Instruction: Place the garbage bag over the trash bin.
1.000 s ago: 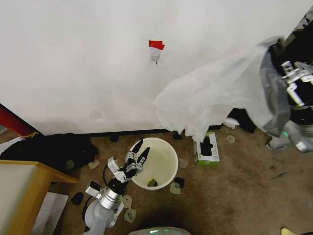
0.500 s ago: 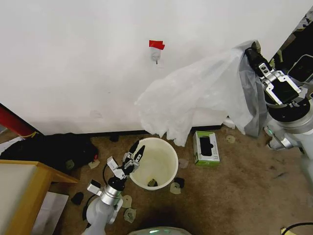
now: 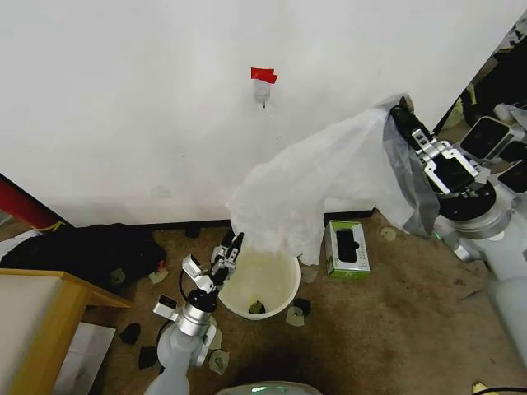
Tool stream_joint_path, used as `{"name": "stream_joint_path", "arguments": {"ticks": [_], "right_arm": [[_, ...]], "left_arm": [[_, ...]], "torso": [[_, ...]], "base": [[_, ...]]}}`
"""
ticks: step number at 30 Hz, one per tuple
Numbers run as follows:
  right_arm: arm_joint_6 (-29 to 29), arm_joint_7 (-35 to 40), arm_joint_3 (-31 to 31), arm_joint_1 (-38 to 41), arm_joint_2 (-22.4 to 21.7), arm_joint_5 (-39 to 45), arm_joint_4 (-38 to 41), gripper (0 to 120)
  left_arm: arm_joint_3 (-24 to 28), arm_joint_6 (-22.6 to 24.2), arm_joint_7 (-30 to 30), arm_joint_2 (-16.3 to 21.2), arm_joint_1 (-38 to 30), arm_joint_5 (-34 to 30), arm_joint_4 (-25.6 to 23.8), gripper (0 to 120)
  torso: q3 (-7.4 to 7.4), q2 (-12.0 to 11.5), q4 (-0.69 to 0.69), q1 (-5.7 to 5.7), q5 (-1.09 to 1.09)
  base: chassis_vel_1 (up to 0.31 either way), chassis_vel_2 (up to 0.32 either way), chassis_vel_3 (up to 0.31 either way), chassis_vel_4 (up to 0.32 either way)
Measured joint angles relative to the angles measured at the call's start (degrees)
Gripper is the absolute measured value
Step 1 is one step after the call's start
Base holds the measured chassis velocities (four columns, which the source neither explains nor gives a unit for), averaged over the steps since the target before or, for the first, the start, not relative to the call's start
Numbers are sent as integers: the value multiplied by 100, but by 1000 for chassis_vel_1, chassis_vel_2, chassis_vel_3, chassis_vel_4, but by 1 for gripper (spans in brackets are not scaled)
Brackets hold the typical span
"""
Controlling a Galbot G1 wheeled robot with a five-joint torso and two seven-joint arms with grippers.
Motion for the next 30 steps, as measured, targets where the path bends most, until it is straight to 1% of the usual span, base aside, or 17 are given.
{"name": "stream_joint_path", "arguments": {"ticks": [8, 10, 15, 16, 17, 20, 21, 22, 23, 25, 27, 28, 29, 30], "right_arm": [[7, -11, -22, -33, 129, -94, -9, 0], [10, -14, -30, -43, 158, -121, -6, 0], [22, -17, -43, -78, 246, -200, 47, 0], [22, -17, -43, -78, 246, -200, 47, 0], [26, -17, -42, -82, 248, -208, 50, 0], [34, -17, -30, -97, 249, -215, 61, 0], [39, -15, -25, -101, 251, -221, 63, 0], [39, -15, -25, -101, 251, -221, 63, 0], [42, -13, -20, -105, 257, -226, 64, 0], [45, -11, -18, -114, 264, -241, 66, 0], [50, -10, -14, -130, 266, -261, 71, 0], [50, -10, -14, -130, 266, -261, 71, 0], [55, -10, -10, -136, 266, -271, 72, 0], [59, -10, -4, -141, 266, -277, 73, 0]], "left_arm": [[42, 3, 87, 23, 14, 73, -37, 100], [51, 4, 87, 12, 10, 95, -51, 97], [99, -40, -88, -58, -51, 231, -66, 79], [99, -40, -88, -58, -51, 231, -66, 79], [100, -46, -110, -58, -51, 279, -45, 72], [100, -64, -156, -68, -40, 358, -6, 63], [101, -74, -177, -81, -37, 373, 10, 58], [101, -74, -177, -81, -37, 373, 10, 58], [101, -88, -202, -96, -37, 383, 17, 51], [102, -106, -244, -111, -38, 388, 8, 43], [98, -118, -272, -112, -37, 390, -52, 36], [98, -118, -272, -112, -37, 390, -52, 36], [91, -129, -282, -108, -36, 397, -77, 30], [80, -146, -297, -100, -35, 410, -89, 28]], "torso": [[0, 0, -1, 0, 0], [0, 0, -1, 0, 0], [0, 0, -1, 0, 1], [0, 0, -1, 0, 1], [0, 0, -1, 0, 0], [0, 0, -1, 0, 0], [0, 0, -1, 0, 0], [0, 0, -1, 0, 0], [0, 0, -1, 0, 0], [0, 0, -1, 0, 0], [0, 0, -1, 0, 0], [0, 0, -1, 0, 0], [0, 0, -1, 0, 0], [0, 0, -1, 0, 0]], "base": [[0, 0, 0, 0], [0, 0, 0, 0], [0, 0, 0, 0], [0, 0, 0, 0], [0, 0, 0, 0], [0, 0, 0, 0], [0, 0, 0, 0], [0, 0, 0, 0], [0, 0, 0, 0], [0, 0, 0, 0], [0, 0, 0, 0], [0, 0, 0, 0], [0, 0, 0, 0], [0, 0, 0, 0]]}}
